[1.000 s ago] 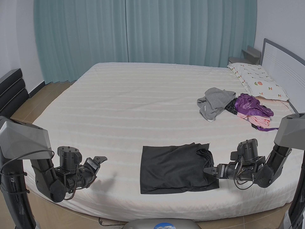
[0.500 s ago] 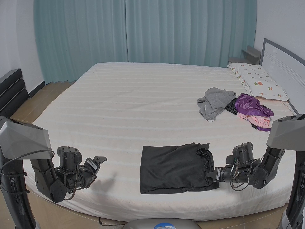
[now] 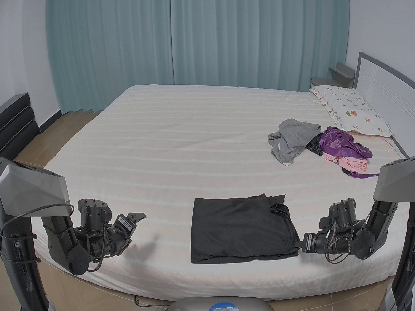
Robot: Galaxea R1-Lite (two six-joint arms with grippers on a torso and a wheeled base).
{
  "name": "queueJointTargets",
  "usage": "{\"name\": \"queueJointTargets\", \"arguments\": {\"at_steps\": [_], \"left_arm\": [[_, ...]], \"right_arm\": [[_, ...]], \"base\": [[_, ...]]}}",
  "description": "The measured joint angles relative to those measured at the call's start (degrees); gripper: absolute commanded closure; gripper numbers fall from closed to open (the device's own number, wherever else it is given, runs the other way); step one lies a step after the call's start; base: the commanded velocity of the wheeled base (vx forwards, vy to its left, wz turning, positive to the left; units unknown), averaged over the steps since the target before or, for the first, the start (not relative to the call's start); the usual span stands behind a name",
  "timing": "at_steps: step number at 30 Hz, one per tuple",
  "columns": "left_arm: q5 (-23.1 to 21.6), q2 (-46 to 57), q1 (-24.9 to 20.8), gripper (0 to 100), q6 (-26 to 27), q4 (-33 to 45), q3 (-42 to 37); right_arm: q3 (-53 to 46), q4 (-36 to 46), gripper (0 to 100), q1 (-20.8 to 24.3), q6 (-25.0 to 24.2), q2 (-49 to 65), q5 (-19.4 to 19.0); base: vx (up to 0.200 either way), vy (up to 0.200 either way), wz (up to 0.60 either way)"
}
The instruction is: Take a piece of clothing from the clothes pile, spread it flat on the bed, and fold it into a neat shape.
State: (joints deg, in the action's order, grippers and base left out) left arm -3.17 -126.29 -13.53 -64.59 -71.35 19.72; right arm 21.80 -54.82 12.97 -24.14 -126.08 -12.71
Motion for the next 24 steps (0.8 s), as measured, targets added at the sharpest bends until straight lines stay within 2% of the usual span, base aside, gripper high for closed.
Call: {"name": "queueJointTargets", "arguments": {"at_steps": [1,7,13,24], "left_arm": [[0.0,0.0,0.0,0,0.0,0.0,0.0],[0.0,0.0,0.0,0,0.0,0.0,-0.1],[0.0,0.0,0.0,0,0.0,0.0,0.0],[0.0,0.0,0.0,0,-0.1,0.0,0.1]], "right_arm": [[-0.1,0.0,0,0.0,0.0,0.0,0.0],[-0.9,0.0,0,-0.5,1.5,-0.4,0.0],[0.6,-0.2,0,-1.2,0.8,0.4,-0.1],[11.1,4.5,0,-0.4,-2.9,1.2,0.0]], "base": [[0.000,0.000,0.00],[0.000,0.000,0.00],[0.000,0.000,0.00],[0.000,0.000,0.00]]}}
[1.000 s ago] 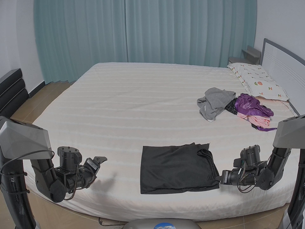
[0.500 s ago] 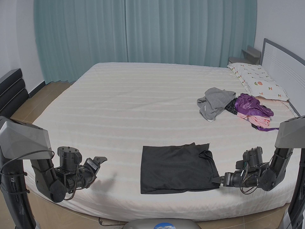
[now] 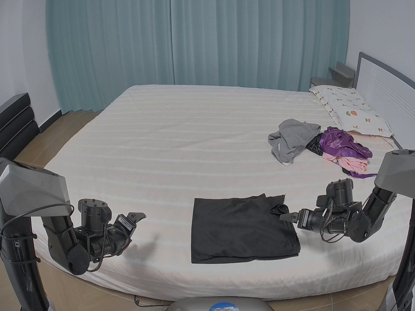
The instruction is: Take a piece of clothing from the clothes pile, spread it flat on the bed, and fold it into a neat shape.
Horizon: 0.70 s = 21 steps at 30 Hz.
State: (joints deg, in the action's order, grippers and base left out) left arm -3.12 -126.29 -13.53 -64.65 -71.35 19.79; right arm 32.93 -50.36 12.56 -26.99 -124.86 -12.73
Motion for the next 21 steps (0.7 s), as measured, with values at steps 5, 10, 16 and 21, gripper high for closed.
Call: {"name": "queueJointTargets", "arguments": {"at_steps": [5,10,16,21], "left_arm": [[0.0,0.0,0.0,0,0.0,0.0,0.0],[0.0,0.0,0.0,0,0.0,0.0,0.0],[0.0,0.0,0.0,0,0.0,0.0,-0.1],[0.1,0.0,0.0,0,0.1,0.0,-0.1]], "right_arm": [[8.7,6.8,0,1.9,-4.1,-0.9,0.1],[18.4,13.7,0,4.6,-7.4,-3.3,0.4],[28.1,21.4,0,7.8,-9.5,-7.8,0.9],[32.5,24.2,0,9.3,-9.9,-11.4,2.3]], "base": [[0.000,0.000,0.00],[0.000,0.000,0.00],[0.000,0.000,0.00],[0.000,0.000,0.00]]}}
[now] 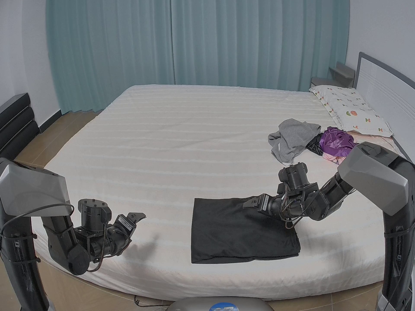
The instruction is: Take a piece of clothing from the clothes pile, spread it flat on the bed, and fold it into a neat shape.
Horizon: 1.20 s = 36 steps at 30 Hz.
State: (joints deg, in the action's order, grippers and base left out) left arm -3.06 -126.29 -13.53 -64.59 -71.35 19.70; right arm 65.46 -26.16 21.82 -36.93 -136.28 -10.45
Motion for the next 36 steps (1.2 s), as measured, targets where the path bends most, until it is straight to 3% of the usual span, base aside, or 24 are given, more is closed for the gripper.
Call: {"name": "queueJointTargets", "arguments": {"at_steps": [13,16,21,29,36], "left_arm": [[0.0,0.0,0.0,0,0.0,0.0,0.0],[0.0,0.0,0.0,0,0.0,0.0,0.0],[0.0,0.0,0.0,0,0.0,0.0,-0.1],[0.0,0.0,0.0,0,0.0,0.0,-0.1],[0.0,0.0,0.0,0,0.0,0.0,-0.1]], "right_arm": [[13.0,2.2,0,-3.2,1.3,-7.2,11.2],[14.5,2.2,0,-4.9,2.7,-7.8,12.1],[14.7,1.6,0,-7.2,3.1,-7.7,11.5],[10.8,1.3,0,-8.6,4.1,-5.6,4.2],[10.5,0.6,0,-8.4,5.5,-5.9,4.0]], "base": [[0.000,0.000,0.00],[0.000,0.000,0.00],[0.000,0.000,0.00],[0.000,0.000,0.00],[0.000,0.000,0.00]]}}
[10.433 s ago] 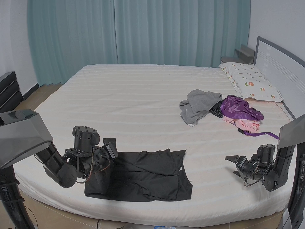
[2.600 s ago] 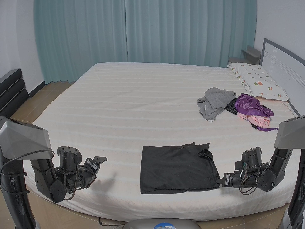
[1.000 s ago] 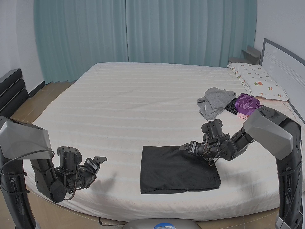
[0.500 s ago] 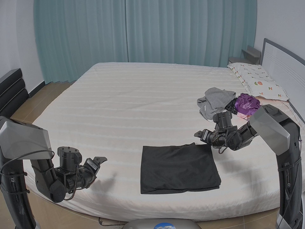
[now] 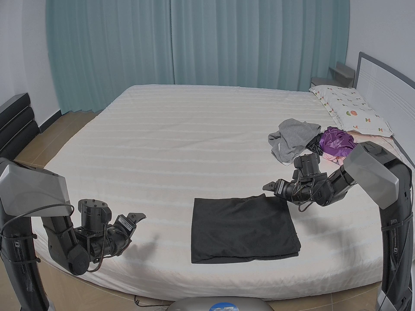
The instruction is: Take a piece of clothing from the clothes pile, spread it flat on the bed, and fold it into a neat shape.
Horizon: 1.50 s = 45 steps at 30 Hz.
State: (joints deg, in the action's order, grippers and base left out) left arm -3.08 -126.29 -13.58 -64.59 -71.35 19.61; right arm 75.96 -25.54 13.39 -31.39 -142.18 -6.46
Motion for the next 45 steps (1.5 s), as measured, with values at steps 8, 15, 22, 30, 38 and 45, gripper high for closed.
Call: {"name": "queueJointTargets", "arguments": {"at_steps": [8,15,22,30,38,45], "left_arm": [[0.0,0.0,0.0,0,0.0,0.0,0.1],[0.0,0.0,0.0,0,0.0,0.0,0.0],[0.0,0.0,0.0,0,0.0,0.0,0.0],[0.1,0.0,-0.1,0,0.0,0.0,0.0],[0.9,-0.2,-0.5,0,0.5,0.0,0.2],[2.2,-0.9,-1.0,0,1.2,-0.1,0.3]], "right_arm": [[1.0,-2.4,0,-0.5,2.0,-1.0,1.0],[1.5,-2.6,0,-0.3,4.4,-2.7,2.7],[2.4,-2.7,100,0.2,5.2,-4.4,3.4],[1.8,-2.6,100,-0.2,6.1,-3.9,6.4],[1.2,-1.9,100,-1.1,6.1,-2.7,7.9],[1.3,-1.8,100,-1.2,6.1,-2.5,7.9]], "base": [[0.000,0.000,0.00],[0.000,0.000,0.00],[0.000,0.000,0.00],[0.000,0.000,0.00],[0.000,0.000,0.00],[0.000,0.000,0.00]]}}
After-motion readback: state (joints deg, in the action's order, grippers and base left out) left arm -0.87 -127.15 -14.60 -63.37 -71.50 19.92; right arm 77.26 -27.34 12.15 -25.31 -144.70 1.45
